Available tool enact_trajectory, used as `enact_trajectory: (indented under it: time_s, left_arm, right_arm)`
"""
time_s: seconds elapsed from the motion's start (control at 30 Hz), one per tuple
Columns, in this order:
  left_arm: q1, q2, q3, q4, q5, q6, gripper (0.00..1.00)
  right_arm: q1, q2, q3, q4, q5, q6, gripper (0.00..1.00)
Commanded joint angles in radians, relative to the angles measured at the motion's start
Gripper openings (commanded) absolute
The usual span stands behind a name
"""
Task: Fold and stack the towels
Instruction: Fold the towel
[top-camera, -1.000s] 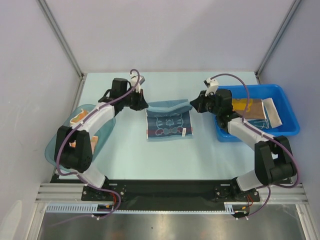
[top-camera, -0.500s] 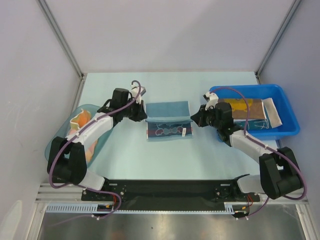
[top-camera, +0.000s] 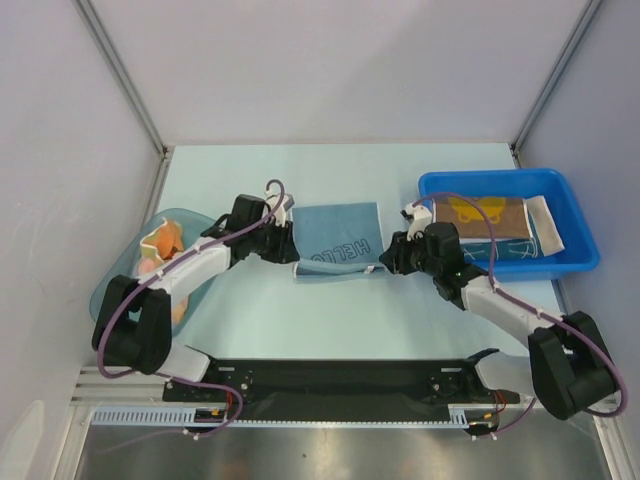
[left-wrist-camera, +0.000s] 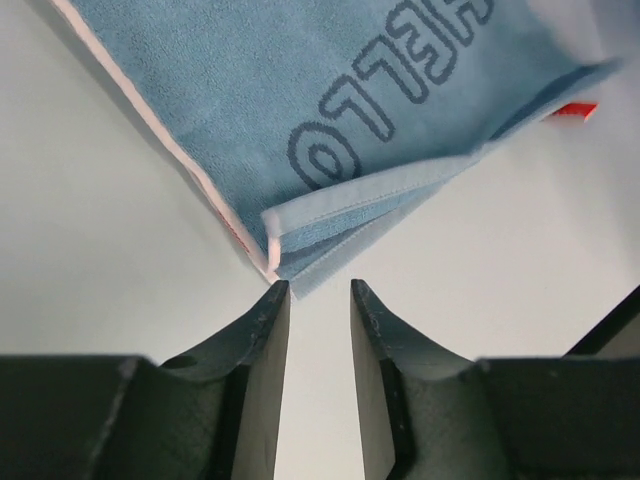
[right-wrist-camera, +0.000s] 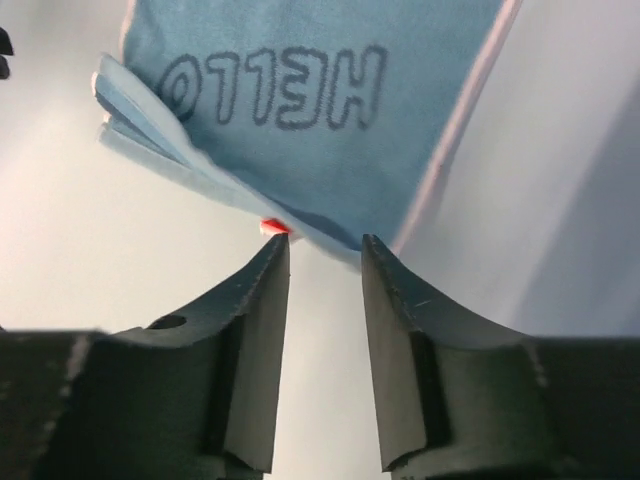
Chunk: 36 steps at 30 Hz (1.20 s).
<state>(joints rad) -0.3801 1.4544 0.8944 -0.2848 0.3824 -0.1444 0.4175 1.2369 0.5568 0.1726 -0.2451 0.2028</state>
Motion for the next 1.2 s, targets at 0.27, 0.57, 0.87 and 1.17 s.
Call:
enact_trajectory:
  time_s: [0.27, 0.57, 0.87, 1.17]
  left_arm:
    - [-0.016, -0.060, 0.018, 0.022, 0.001, -0.132, 0.36]
    - [-0.048, 0.050, -0.021, 0.131, 0.006, -0.268, 0.36]
    - [-0.135, 0.126, -0.112, 0.164, -0.097, -0.320, 0.31]
    - [-0.135, 0.074, -0.106, 0.079, -0.283, -0.349, 0.34]
  right_arm:
    - [0.082, -0.070, 0.101, -0.122, 0.124, -0.019, 0.54]
    - [0.138, 0.225, 0.218, -0.087, 0.158, -0.029, 0.38]
    - [0.199, 0.306, 0.298, -0.244, 0.335, -0.002, 0.33]
    - [0.162, 0.366, 0.336, -0.369, 0.369, 0.124, 0.42]
